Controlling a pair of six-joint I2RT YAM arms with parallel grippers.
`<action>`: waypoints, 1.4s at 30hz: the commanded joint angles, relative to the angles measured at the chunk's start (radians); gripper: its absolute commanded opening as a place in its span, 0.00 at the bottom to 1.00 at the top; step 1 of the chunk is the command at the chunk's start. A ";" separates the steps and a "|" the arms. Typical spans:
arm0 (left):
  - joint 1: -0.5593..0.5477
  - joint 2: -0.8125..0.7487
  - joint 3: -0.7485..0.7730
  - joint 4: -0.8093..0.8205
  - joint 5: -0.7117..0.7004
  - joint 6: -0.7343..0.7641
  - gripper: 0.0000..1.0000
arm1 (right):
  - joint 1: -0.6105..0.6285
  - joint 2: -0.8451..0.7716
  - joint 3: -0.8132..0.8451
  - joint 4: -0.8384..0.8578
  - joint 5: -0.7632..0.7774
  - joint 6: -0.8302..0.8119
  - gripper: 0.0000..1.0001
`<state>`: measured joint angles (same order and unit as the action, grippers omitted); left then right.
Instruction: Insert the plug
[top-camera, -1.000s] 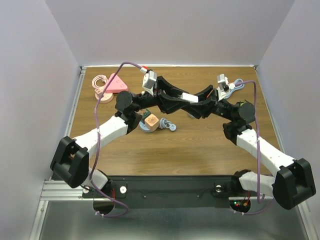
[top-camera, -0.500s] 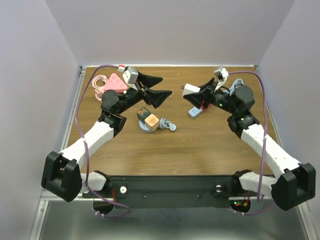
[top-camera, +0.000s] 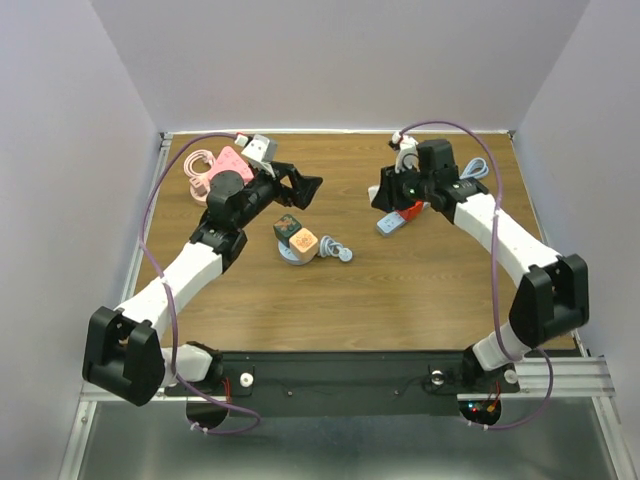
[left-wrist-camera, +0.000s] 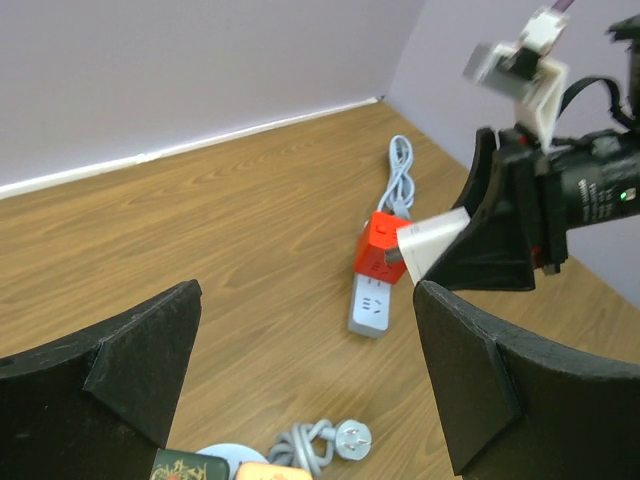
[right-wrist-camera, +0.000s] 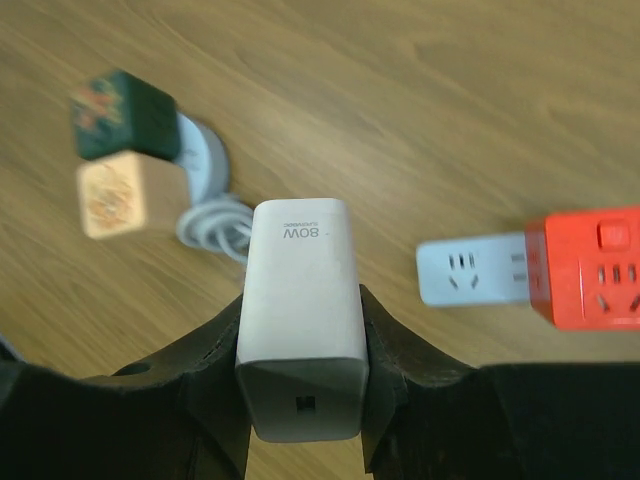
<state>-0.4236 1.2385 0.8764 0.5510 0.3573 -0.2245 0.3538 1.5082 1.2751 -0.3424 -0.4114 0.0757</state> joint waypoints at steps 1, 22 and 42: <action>0.002 -0.005 0.053 -0.019 -0.040 0.053 0.99 | -0.003 0.038 0.092 -0.181 0.144 -0.065 0.00; 0.002 0.033 0.064 -0.033 0.006 0.103 0.99 | -0.001 0.320 0.283 -0.422 0.301 -0.369 0.00; 0.002 0.049 0.067 -0.037 0.026 0.106 0.99 | -0.003 0.428 0.305 -0.435 0.307 -0.416 0.00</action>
<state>-0.4236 1.2903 0.8928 0.4801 0.3660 -0.1345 0.3538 1.9438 1.5452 -0.7784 -0.1265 -0.3237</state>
